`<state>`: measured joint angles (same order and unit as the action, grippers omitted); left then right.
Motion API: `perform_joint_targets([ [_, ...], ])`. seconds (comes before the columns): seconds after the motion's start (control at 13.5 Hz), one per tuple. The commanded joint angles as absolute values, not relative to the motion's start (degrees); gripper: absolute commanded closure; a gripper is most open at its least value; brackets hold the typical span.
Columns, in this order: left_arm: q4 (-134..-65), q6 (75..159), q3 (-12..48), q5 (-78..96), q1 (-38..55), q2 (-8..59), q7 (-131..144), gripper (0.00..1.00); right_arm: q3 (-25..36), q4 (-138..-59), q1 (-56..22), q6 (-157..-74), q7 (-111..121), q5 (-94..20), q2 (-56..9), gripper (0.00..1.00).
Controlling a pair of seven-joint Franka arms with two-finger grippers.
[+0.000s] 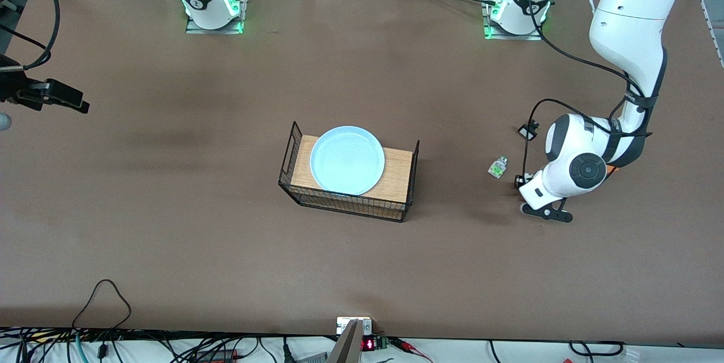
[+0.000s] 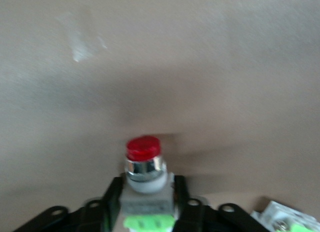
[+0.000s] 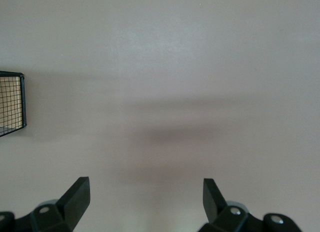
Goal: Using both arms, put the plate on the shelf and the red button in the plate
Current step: 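Grasp the red push button with the left gripper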
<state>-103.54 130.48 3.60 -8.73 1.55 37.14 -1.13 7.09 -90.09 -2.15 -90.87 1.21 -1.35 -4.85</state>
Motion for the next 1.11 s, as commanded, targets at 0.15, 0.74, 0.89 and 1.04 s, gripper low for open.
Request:
perform_joint_targets([
  [0.15,-103.0,125.1,5.9,-6.9,0.4,35.0,0.2,0.82,6.9,-90.8,-2.4,-91.3,1.3,-0.4,-3.9,0.0],
  [0.74,-85.1,97.0,9.5,-7.2,1.1,28.9,-0.5,0.87,6.9,-90.7,-2.4,-91.8,1.1,-0.6,-3.9,0.0],
  [0.89,-78.2,90.2,13.9,-6.2,1.1,28.0,-0.1,0.87,6.9,-90.4,-2.4,-91.7,1.1,-0.6,-3.9,0.0],
  [1.04,-71.7,86.0,18.6,-1.4,1.5,28.1,1.7,0.87,6.9,-90.4,-3.0,-91.7,1.1,-0.7,-3.9,0.0],
])
